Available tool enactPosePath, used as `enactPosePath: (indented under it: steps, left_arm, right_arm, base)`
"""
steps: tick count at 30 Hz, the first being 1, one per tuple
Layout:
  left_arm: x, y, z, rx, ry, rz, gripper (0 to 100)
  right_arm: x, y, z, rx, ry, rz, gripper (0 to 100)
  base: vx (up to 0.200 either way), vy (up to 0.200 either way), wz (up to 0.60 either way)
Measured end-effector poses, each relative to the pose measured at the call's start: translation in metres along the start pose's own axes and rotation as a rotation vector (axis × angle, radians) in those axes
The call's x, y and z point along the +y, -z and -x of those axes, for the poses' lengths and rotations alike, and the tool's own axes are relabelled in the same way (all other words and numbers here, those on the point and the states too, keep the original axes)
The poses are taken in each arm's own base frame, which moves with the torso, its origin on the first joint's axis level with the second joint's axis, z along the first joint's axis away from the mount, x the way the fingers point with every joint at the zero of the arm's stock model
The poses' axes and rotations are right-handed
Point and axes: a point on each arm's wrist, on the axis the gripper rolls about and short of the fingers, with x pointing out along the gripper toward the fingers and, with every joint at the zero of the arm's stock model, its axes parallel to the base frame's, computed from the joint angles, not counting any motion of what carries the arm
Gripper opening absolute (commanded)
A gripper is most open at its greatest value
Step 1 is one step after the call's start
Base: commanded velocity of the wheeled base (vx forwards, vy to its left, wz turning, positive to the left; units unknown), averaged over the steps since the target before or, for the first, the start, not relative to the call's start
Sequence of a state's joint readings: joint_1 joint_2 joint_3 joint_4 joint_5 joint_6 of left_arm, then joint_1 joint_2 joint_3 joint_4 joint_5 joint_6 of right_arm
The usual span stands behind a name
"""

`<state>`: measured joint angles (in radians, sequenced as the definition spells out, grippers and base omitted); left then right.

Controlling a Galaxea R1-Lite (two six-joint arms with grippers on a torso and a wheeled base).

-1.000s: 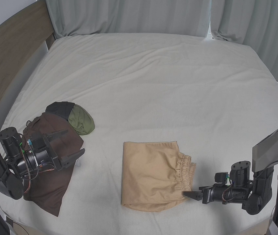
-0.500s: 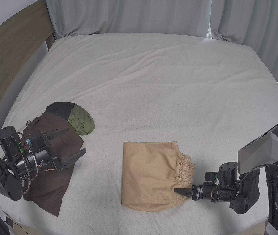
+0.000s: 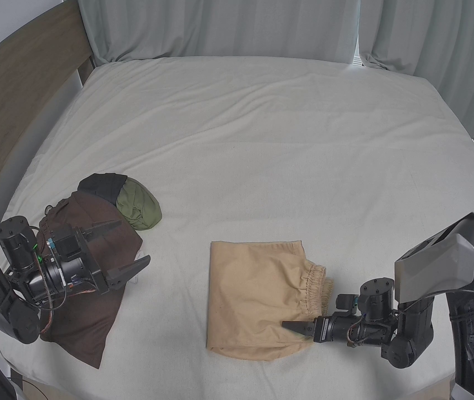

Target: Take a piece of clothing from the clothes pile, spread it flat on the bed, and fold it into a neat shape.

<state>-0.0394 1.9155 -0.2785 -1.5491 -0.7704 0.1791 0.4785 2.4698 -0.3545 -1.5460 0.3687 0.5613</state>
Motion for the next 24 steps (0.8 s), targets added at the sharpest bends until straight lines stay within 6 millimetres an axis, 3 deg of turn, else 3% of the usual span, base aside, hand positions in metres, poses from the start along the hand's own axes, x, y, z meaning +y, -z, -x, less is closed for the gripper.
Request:
enactPosePath:
  steps: [2,3,17,24]
  left_arm:
    - [0.000,0.000,0.000,0.000,0.000,0.000,100]
    - [0.000,0.000,0.000,0.001,0.000,0.001,100]
    - [-0.006,0.001,-0.002,0.007,0.022,0.007,100]
    - [-0.005,0.000,-0.002,0.003,0.020,0.003,100]
  right_arm:
    - [0.000,0.000,0.000,0.000,-0.001,0.000,100]
    - [0.001,0.000,0.000,0.001,-0.001,0.001,0]
    - [0.002,0.001,0.001,0.007,-0.003,0.002,0]
    - [0.015,-0.002,0.005,-0.004,-0.032,0.025,0]
  base:
    - [0.000,0.000,0.00]
    - [0.000,0.000,0.00]
    - [0.000,0.000,0.00]
    - [0.000,0.000,0.00]
